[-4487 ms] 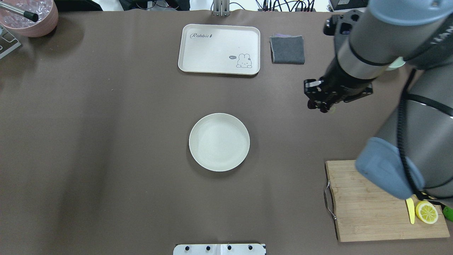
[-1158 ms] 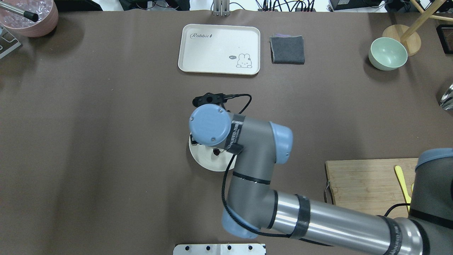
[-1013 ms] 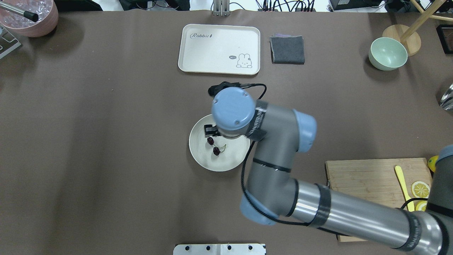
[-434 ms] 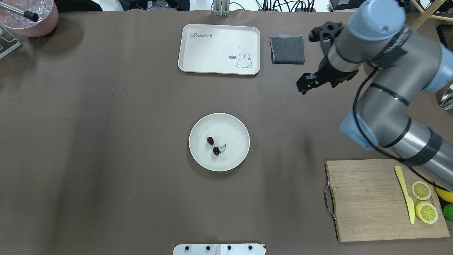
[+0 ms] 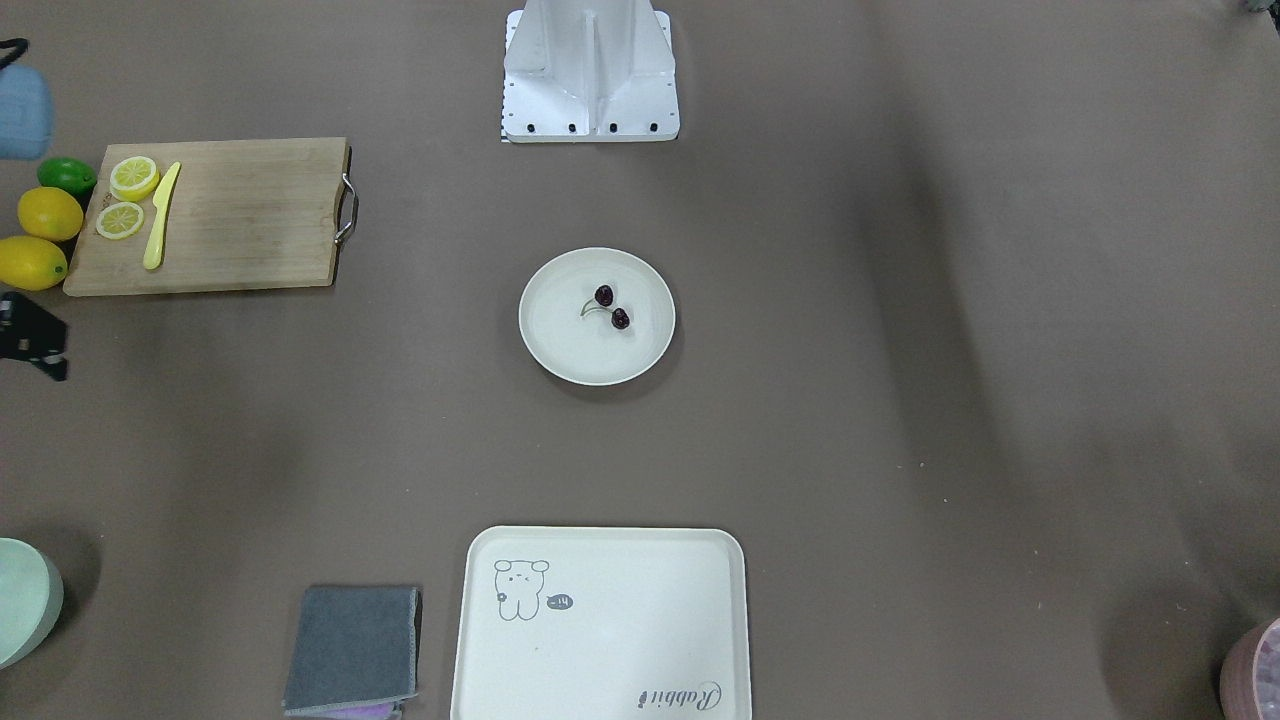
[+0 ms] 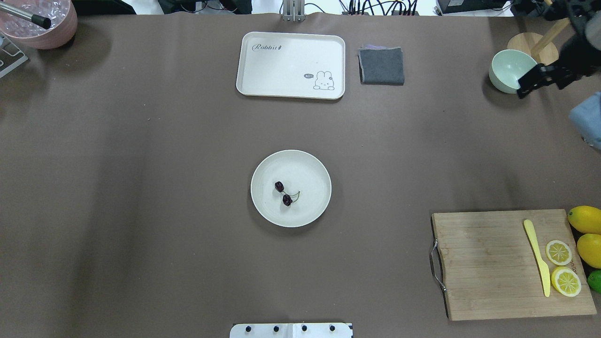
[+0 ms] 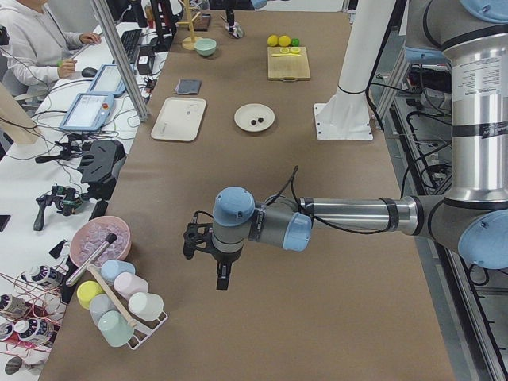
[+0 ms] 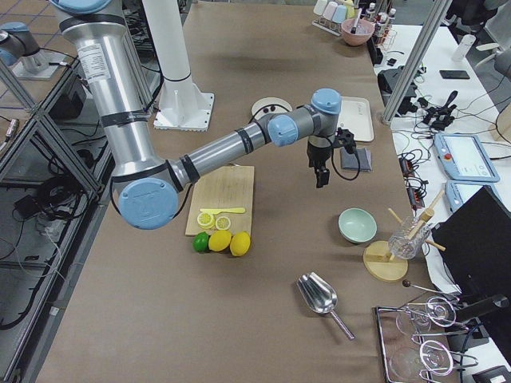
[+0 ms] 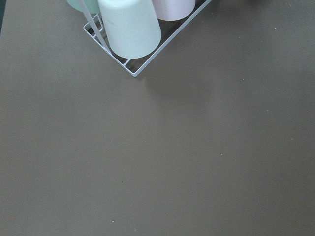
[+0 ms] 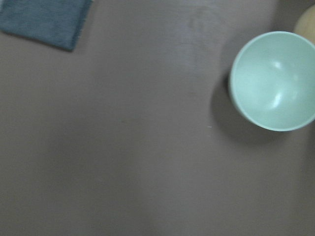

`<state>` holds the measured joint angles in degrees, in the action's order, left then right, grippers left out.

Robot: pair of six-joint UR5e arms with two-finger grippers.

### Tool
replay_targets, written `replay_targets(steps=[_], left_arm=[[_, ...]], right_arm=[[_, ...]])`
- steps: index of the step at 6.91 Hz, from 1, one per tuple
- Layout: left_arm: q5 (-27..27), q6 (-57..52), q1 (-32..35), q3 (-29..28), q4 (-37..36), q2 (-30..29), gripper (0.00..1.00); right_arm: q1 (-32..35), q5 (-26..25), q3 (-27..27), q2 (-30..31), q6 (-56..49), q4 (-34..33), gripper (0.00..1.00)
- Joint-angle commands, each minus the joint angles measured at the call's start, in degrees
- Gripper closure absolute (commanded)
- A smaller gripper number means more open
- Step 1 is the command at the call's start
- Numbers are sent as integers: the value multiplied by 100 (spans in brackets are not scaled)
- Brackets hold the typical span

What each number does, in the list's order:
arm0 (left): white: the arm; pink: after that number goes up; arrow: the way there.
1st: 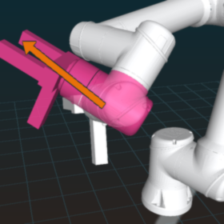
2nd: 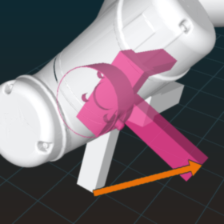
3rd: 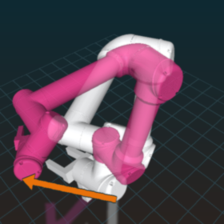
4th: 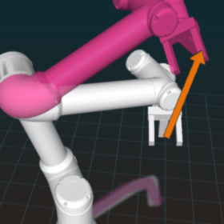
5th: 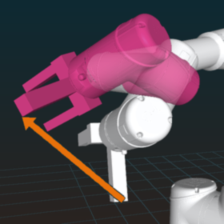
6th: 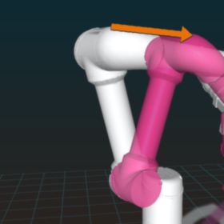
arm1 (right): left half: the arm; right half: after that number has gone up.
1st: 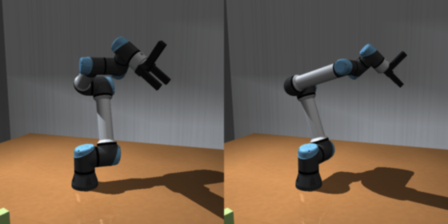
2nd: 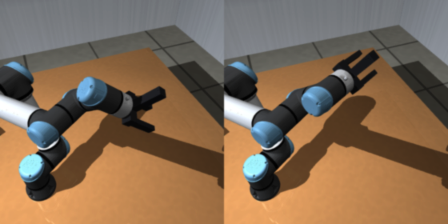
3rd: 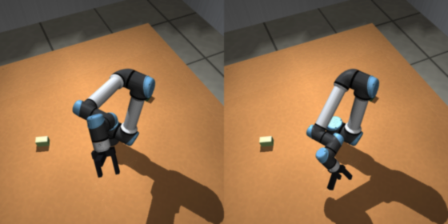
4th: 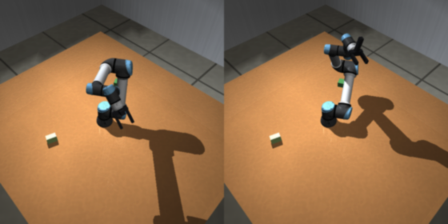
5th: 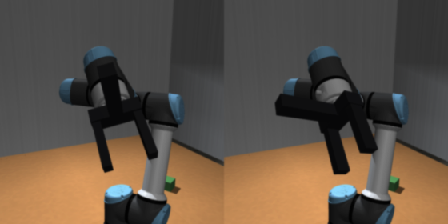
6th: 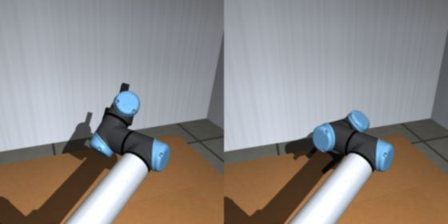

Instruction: Place red cherry on plate

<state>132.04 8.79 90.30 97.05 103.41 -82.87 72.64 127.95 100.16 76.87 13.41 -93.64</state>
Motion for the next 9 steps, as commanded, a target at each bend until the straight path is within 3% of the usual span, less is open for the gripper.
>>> replay_targets(steps=[1, 4, 5, 9], left_arm=[[162, 8, -126, 77, -4, -10, 2], [164, -9, -126, 217, 13, 25, 2], [190, 0, -126, 262, 13, -1, 2], [278, 0, -126, 245, 13, 51, 2]], right_arm=[[1143, 343, -687, 381, -1579, -57, 0], [1648, 930, -516, 294, -2438, -506, 0], [1466, 829, -297, 198, -2413, -619, 0], [1420, 592, -278, 65, -2413, -603, 0]])
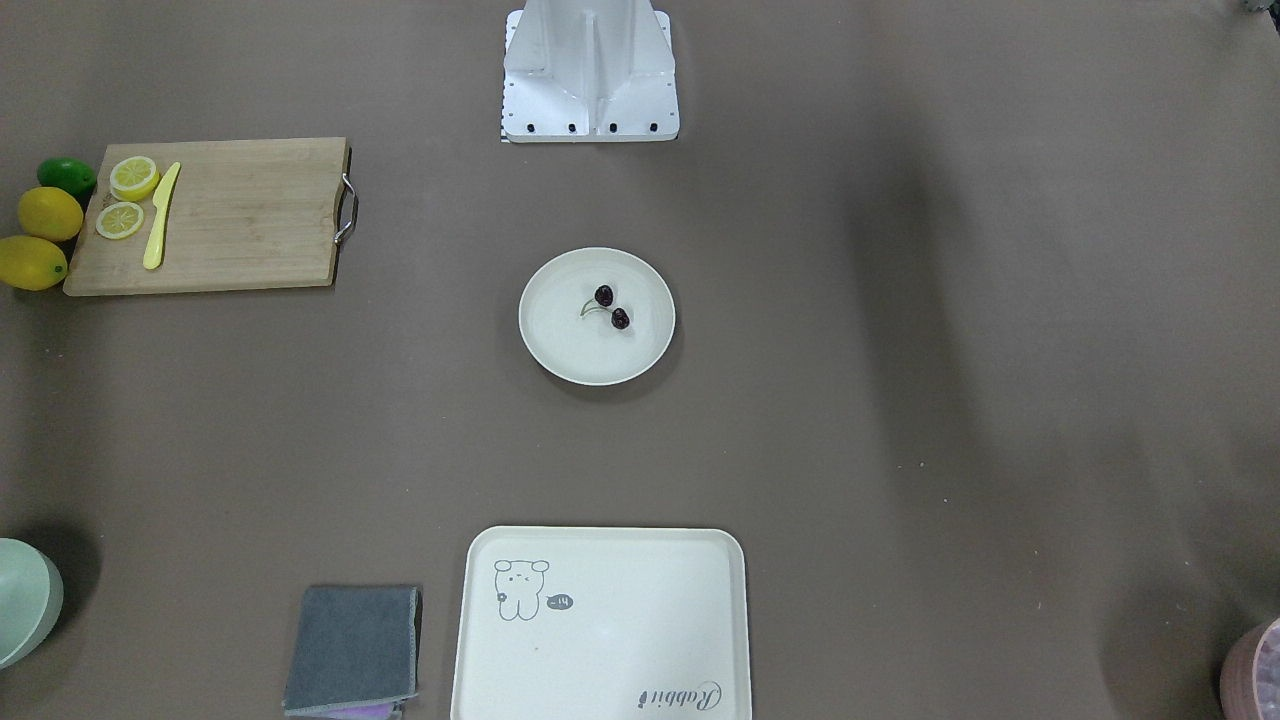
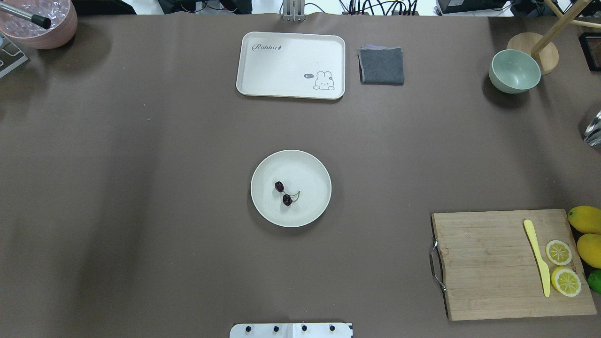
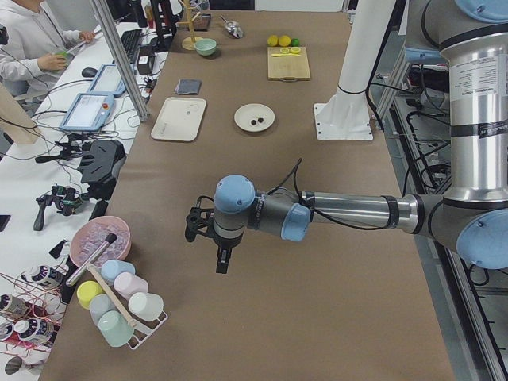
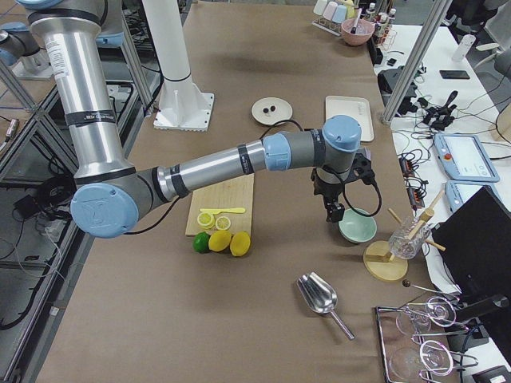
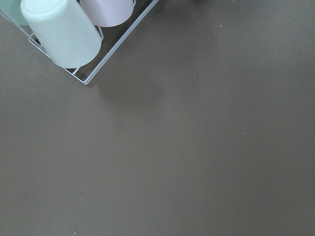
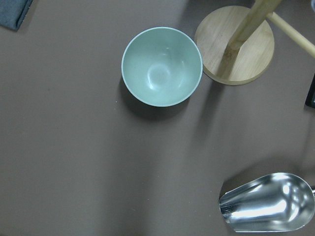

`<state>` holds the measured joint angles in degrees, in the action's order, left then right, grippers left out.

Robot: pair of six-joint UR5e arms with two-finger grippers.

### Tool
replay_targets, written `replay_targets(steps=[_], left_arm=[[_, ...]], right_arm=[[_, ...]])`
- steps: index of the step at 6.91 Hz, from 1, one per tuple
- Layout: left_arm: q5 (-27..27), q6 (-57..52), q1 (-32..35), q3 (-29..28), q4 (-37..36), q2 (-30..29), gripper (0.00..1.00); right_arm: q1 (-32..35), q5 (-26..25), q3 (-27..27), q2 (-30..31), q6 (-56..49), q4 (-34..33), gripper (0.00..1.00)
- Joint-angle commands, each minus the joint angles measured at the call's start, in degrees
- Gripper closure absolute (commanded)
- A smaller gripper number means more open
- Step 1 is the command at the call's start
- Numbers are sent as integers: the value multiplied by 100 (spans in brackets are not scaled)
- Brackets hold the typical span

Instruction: Place red cherry on plate

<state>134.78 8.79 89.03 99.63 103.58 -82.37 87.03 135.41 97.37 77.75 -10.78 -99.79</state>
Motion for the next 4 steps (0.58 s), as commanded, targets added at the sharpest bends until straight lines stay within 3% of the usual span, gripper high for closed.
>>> replay_targets(steps=[1, 4], left_arm=[[4, 0, 0, 4, 4, -25, 2], [-4, 0, 0, -22, -5, -86, 2]], right_arm=[[-37, -164, -8, -84, 6, 4, 0], [-72, -164, -25, -111, 6, 3, 0]])
